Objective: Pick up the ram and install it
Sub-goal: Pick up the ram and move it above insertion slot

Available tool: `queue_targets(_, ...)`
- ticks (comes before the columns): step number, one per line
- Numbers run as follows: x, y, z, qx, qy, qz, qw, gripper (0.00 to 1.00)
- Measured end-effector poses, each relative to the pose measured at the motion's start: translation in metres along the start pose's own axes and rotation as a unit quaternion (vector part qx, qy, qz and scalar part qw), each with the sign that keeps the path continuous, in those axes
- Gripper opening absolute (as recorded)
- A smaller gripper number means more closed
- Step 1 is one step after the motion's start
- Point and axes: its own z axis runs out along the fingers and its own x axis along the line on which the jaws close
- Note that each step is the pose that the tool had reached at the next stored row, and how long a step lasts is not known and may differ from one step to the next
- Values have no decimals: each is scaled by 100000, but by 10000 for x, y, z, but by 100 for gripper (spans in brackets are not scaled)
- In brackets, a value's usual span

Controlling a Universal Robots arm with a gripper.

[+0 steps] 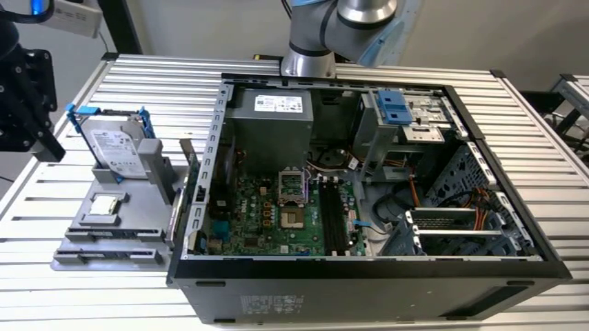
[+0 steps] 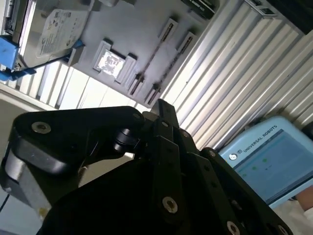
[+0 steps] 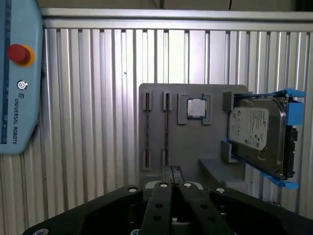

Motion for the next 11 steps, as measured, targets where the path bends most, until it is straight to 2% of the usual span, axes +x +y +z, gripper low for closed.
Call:
queue_targets(3,0,0,0,-92,30,-2326,99973,0)
queue_targets(7,0,0,1,-175,56,-4460,99900,0)
queue_targets(11,0,0,0,-205,65,-5184,99865,0)
